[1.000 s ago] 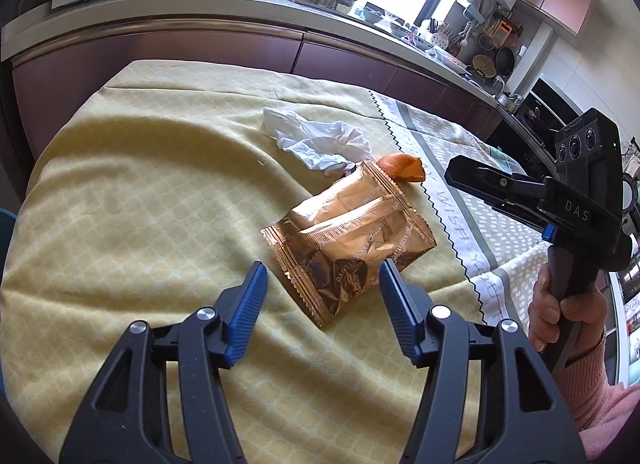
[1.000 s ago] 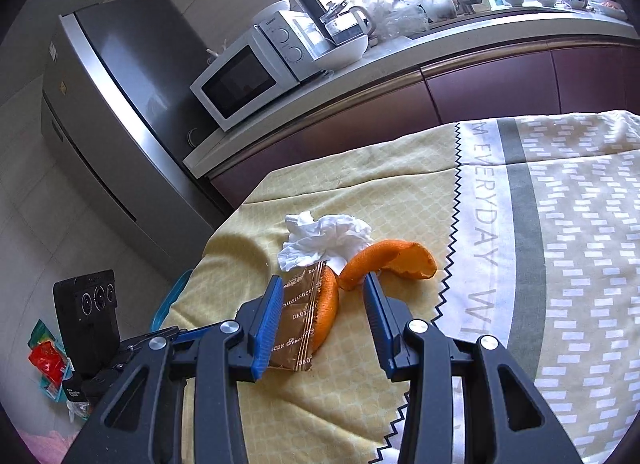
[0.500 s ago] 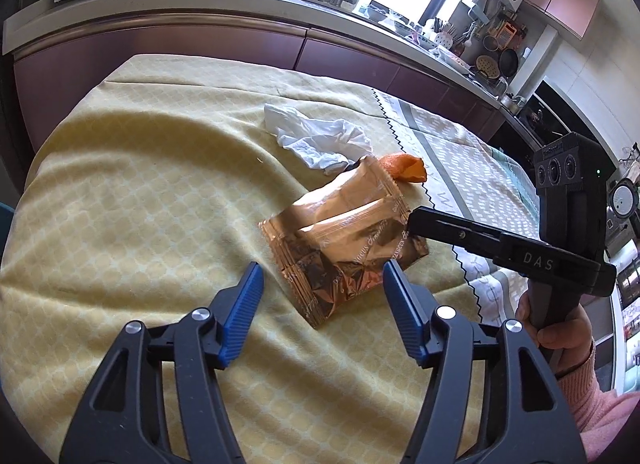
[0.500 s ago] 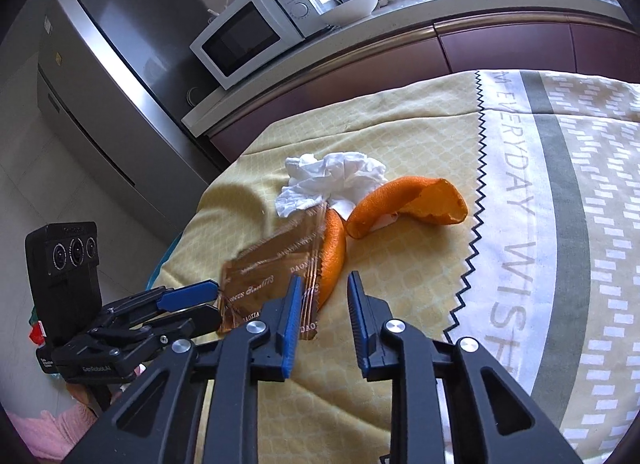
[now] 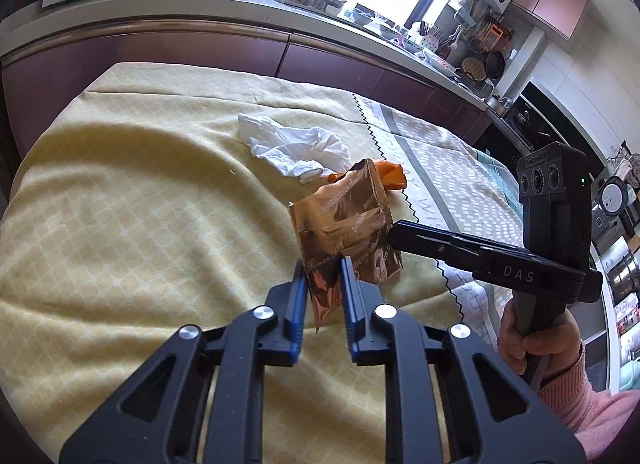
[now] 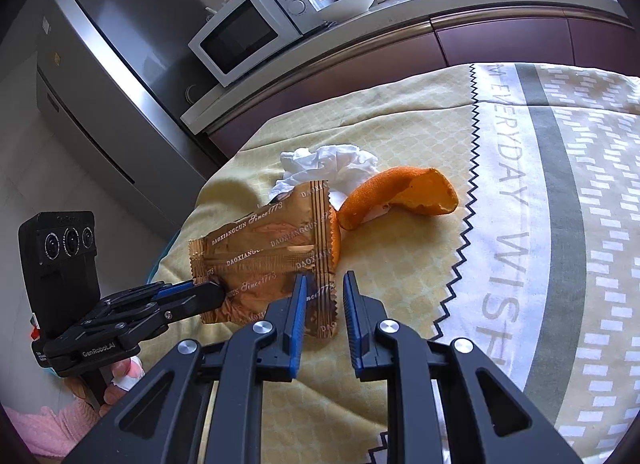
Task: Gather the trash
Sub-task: 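Grasp the brown foil wrapper with the left tool while the right tool grasps the orange peel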
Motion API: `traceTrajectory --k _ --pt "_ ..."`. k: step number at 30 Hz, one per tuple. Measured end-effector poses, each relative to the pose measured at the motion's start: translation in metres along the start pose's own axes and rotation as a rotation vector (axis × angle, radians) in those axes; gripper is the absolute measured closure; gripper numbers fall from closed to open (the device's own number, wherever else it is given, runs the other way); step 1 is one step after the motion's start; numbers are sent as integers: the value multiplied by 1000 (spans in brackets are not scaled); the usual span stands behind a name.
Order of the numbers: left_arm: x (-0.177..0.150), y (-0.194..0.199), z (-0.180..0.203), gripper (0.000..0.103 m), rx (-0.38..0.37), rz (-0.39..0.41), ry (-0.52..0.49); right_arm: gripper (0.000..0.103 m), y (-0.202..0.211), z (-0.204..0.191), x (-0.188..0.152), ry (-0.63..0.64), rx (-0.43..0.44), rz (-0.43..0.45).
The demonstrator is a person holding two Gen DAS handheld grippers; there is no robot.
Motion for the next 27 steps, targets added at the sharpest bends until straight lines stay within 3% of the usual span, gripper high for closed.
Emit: traceTrajectory --k 7,13,20,27 --pt "-1 13 1 89 -8 33 -13 84 20 14 15 -21 -26 73" --pt "-2 31 -1 90 -16 66 -15 72 28 36 36 -55 -109 141" --pt "-2 54 -13 90 -7 103 1 63 14 48 48 -71 -136 125" --pt "-9 74 -25 90 21 132 26 61 -1 41 52 -49 -128 88"
Point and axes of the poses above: each gripper's, at about its wrist camera, not at the fingertips, and y roughly against the way its jaws point, z to its right, x to its top, the point moved 4 cm from there along -y, roughly the way its jaws point, and after that the axes turned 2 degrees about -x, right-handed, at the moved point
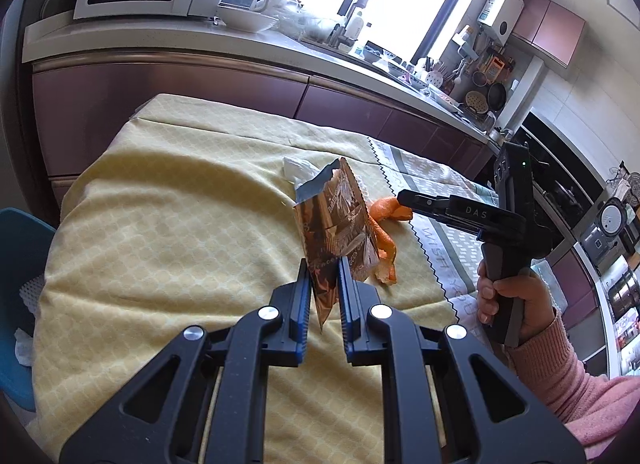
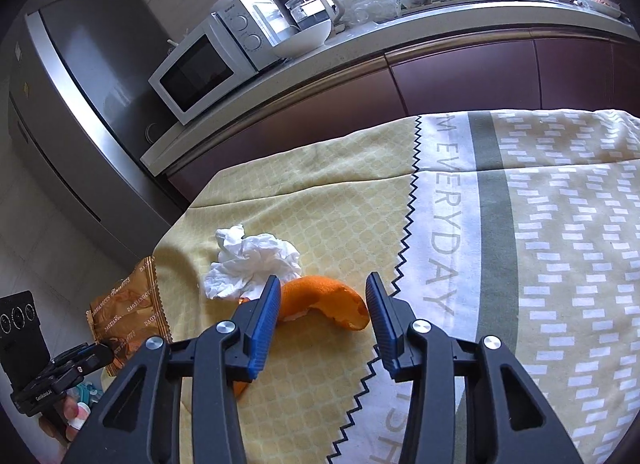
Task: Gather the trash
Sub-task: 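Grasp the brown foil wrapper with the left tool while the right tool grasps the orange peel, then lift the foil wrapper with the left tool while the right tool lifts the orange peel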
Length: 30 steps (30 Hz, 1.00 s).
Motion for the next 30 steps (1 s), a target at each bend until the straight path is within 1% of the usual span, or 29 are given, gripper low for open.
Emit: traceTrajectory --k 2,4,9,11,13,14,16,17,30 --pt "-1 4 -3 90 5 2 8 60 -4 -1 -1 4 -3 -13" --pt "-3 8 -6 90 14 6 12 62 -5 -2 -3 10 -4 -22" --pt "-5 15 -16 90 28 10 33 83 -6 -2 -4 5 -1 -30" --pt "-4 17 -19 90 36 12 36 87 -6 -1 -5 1 1 -34" --pt "-3 18 -20 90 42 15 35 88 -5 -1 -7 0 3 -33" --pt "-3 18 -20 90 42 15 35 92 -4 -2 -7 1 6 -32" --pt "-4 21 -21 90 51 19 29 95 -2 -2 -7 -1 10 -24" --pt "-4 23 -22 90 52 20 28 97 -1 -3 -7 -2 12 -20" --pt "-8 40 -24 90 81 41 10 98 21 -6 -8 -47 61 46"
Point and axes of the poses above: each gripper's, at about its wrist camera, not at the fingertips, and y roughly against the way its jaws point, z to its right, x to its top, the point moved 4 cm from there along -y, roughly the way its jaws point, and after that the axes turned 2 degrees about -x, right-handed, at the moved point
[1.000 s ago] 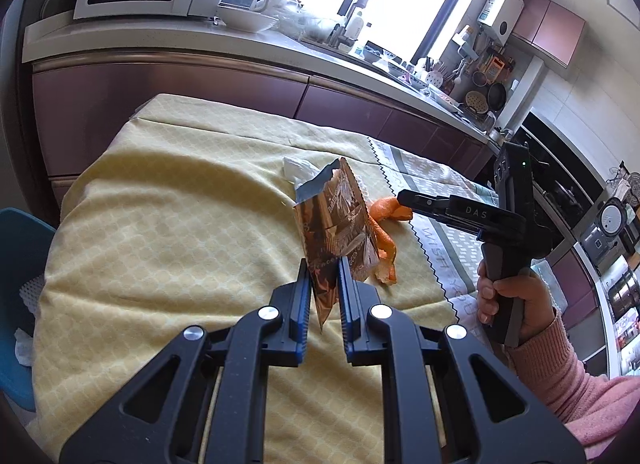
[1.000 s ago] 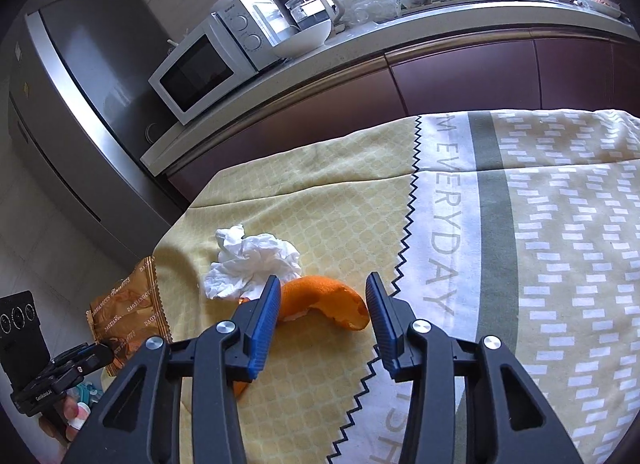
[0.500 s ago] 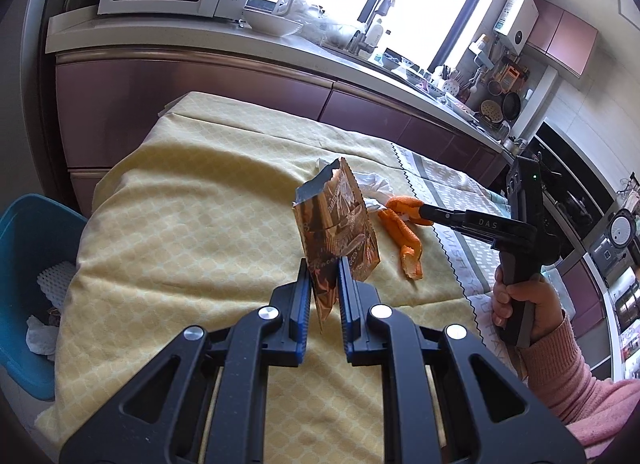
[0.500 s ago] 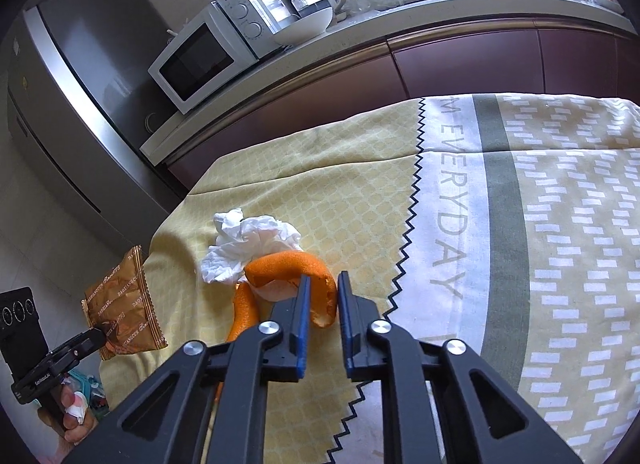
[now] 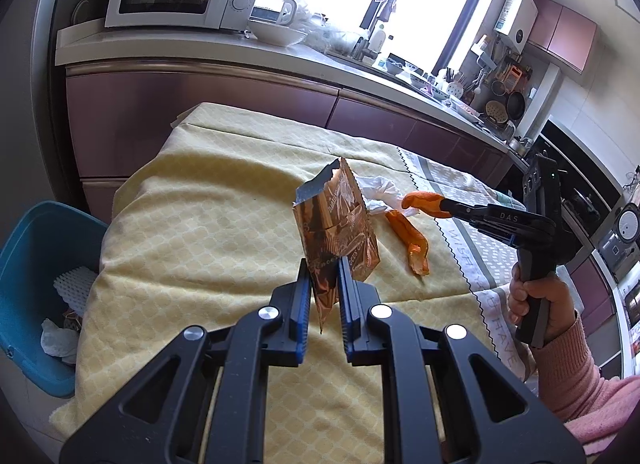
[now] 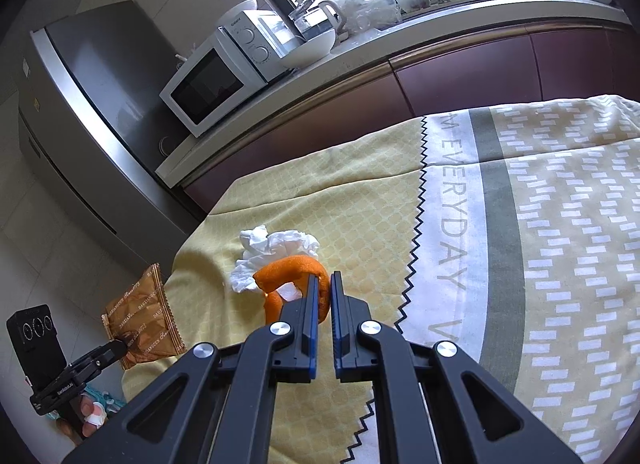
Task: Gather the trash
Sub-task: 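Lift the foil wrapper with the left tool while the right tool lifts the orange peel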
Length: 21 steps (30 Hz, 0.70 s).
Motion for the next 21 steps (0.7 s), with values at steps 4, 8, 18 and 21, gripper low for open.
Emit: traceTrajectory --k 4,8,18,21 --pt "-2 5 -2 90 4 7 2 98 10 -6 3 -1 23 26" --pt "-3 10 -2 90 10 14 -5 98 20 -18 2 13 51 41" --pt "-8 30 -3 90 34 39 -21 98 19 -60 -7 62 146 25" --pt "-9 38 -6 90 46 48 -19 98 15 -70 -10 70 171 9"
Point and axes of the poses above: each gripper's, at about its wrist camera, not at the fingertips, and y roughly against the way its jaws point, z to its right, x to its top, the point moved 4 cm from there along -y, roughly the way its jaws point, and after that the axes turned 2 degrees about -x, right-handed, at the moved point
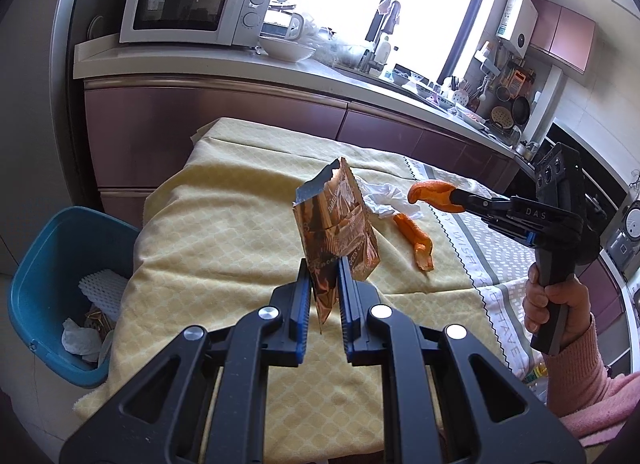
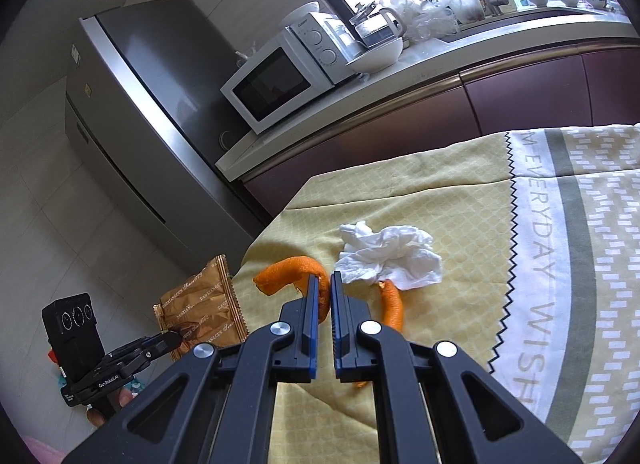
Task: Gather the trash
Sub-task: 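Lift the foil wrapper with the left tool while the right tool lifts the orange peel, then carry the foil wrapper and orange peel over the teal bin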
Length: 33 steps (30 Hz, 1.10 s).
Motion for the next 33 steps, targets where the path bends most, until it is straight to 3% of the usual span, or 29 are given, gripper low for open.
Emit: traceTrajectory --k 33 --pt "-18 105 -115 90 235 122 167 98 -104 -131 -18 191 202 -187"
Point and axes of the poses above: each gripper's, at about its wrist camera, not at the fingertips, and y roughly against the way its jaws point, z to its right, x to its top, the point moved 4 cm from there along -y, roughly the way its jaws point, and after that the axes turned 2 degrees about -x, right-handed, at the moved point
